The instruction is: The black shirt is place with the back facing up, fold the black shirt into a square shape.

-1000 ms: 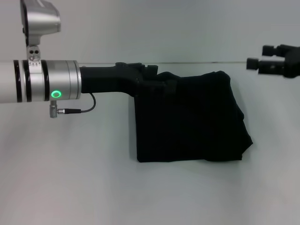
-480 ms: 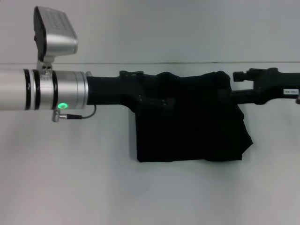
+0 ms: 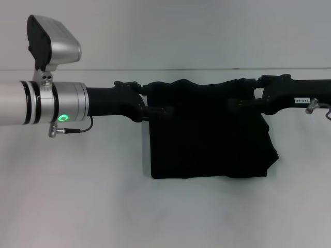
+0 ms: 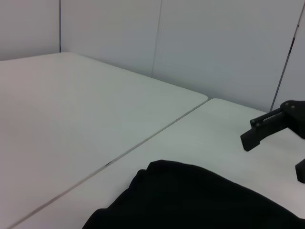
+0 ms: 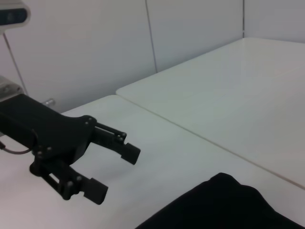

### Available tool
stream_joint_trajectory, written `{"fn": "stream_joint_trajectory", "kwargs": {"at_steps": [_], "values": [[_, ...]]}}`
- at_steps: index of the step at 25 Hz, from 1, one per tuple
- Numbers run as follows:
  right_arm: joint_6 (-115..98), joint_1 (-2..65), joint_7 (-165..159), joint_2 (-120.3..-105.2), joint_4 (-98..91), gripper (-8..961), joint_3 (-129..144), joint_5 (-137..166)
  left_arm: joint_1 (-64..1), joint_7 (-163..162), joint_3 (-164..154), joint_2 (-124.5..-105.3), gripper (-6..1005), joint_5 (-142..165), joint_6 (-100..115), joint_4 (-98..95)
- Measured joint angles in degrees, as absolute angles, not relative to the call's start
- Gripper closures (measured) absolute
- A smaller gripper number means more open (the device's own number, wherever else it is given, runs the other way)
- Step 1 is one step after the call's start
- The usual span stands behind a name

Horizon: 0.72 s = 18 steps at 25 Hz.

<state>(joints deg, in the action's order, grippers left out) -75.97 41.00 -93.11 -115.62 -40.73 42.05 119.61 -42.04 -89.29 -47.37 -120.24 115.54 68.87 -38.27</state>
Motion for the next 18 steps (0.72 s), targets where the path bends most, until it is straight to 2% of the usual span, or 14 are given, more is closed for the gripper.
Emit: {"fn": "stream_joint_trajectory", "kwargs": {"at_steps": [9, 18], "values": [[-75.90, 40.43, -93.36, -115.11, -40.26, 29, 42.10, 119.73, -41.60, -89.16, -47.24, -120.76, 107, 115.23, 68.10, -38.20], [-75.81, 40.25, -93.13, -115.28, -40.18, 28, 42.10, 119.80, -41.91, -89.61, -47.12, -120.85, 107, 115.18, 67.94, -38.18]]}}
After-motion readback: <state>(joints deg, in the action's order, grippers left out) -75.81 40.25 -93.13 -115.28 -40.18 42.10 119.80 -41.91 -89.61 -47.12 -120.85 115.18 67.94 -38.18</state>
